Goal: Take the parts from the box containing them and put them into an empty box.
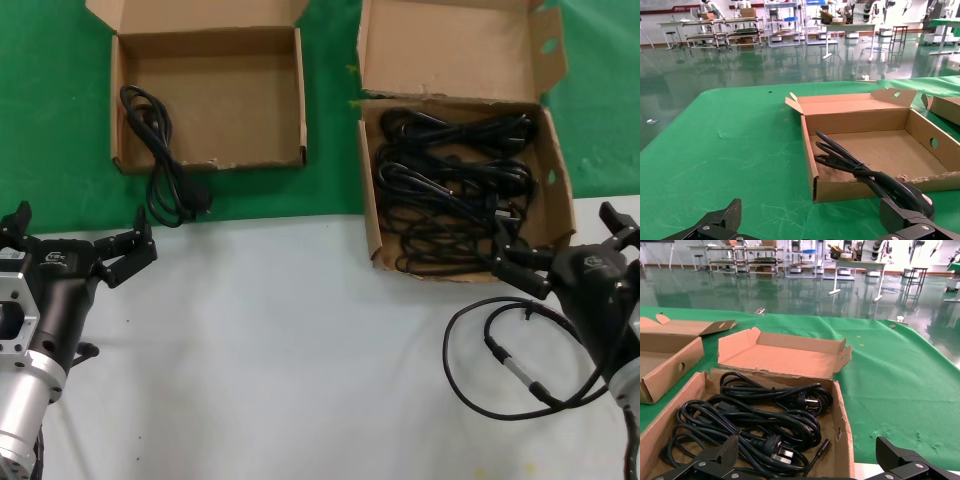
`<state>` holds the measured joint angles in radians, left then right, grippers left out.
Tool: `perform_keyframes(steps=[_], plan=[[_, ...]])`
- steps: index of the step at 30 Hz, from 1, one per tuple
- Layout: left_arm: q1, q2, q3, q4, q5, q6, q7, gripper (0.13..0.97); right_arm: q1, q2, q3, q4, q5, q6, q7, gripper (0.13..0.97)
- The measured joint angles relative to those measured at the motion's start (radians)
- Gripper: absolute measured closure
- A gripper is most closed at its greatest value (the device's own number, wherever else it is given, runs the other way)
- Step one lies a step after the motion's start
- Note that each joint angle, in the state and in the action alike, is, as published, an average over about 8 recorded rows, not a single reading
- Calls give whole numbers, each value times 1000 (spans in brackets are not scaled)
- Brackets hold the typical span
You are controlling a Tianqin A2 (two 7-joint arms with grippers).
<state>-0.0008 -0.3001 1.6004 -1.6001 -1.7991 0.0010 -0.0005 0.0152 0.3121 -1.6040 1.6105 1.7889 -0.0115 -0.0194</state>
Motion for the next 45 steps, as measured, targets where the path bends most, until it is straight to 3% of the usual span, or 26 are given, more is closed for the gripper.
perform_keyframes(steps=[45], plan=[[0,0,0,0,0,0,0,132,0,0,0,0,0,0,0,129]])
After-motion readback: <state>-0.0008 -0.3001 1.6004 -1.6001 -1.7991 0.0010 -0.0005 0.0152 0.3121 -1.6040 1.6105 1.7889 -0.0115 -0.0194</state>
